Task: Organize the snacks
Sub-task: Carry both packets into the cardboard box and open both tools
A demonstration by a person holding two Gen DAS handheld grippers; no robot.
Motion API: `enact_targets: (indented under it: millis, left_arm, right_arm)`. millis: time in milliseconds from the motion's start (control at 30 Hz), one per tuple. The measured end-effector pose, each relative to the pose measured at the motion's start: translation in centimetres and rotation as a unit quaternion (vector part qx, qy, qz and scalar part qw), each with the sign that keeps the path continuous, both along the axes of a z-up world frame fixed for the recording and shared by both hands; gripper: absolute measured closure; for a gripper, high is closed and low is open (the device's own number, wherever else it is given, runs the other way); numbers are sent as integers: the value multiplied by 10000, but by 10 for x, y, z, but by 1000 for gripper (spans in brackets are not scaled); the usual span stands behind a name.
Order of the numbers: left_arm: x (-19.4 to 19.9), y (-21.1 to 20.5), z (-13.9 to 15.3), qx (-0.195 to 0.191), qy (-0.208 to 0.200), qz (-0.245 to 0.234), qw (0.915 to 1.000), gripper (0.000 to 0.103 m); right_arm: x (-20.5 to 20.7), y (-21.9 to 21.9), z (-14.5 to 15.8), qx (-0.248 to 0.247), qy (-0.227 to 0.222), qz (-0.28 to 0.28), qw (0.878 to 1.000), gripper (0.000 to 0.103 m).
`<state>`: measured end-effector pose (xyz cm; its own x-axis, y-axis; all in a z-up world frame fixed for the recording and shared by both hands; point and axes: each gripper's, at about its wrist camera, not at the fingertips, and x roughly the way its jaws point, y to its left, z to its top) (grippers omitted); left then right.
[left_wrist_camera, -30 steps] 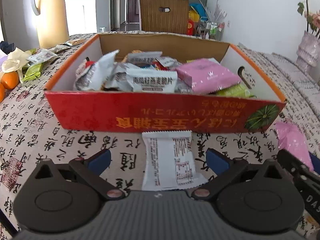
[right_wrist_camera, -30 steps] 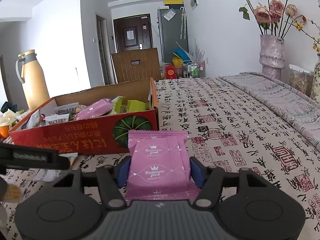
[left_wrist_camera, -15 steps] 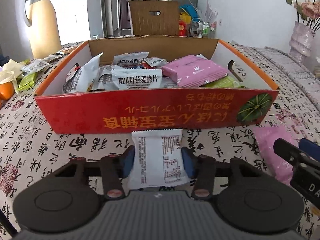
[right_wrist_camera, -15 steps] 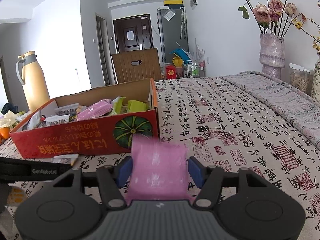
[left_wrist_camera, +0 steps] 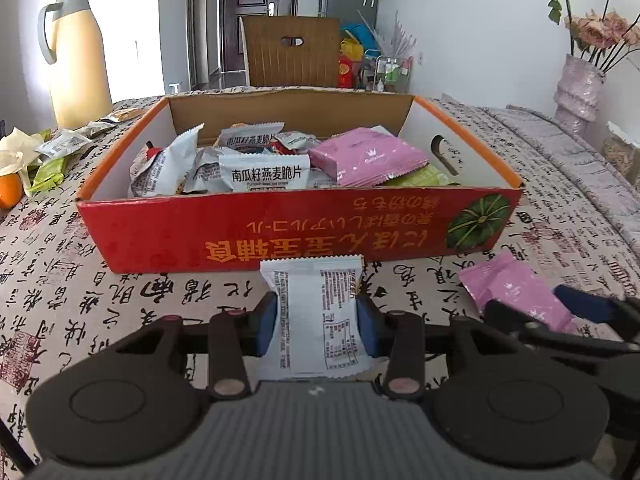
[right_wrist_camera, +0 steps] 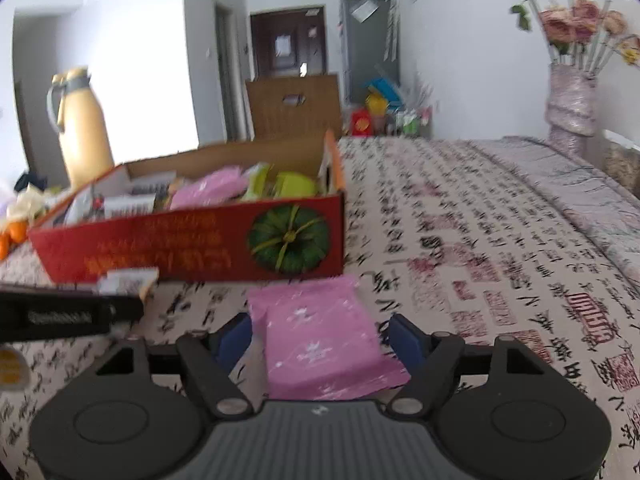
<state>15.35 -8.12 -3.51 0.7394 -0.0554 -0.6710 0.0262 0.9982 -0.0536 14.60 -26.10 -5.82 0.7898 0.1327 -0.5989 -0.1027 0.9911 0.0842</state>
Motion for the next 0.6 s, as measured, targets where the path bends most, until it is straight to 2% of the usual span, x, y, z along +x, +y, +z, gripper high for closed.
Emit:
enact_targets:
  millis: [67,333,600]
  left_arm:
    - [-4,1,3,-49,-34,-34,10000,61]
    - [-22,14,22,-179,-299,-135,9993,61]
    - [-27,30,51,-312,-743,-24,9967,60]
  right_arm:
    - [4,1,-3,-9,160,39,9999,41]
    - [-17,3,5,-154,-218,34,9996,42]
    - [-36,-3,37,22,-709,-8,9975,42]
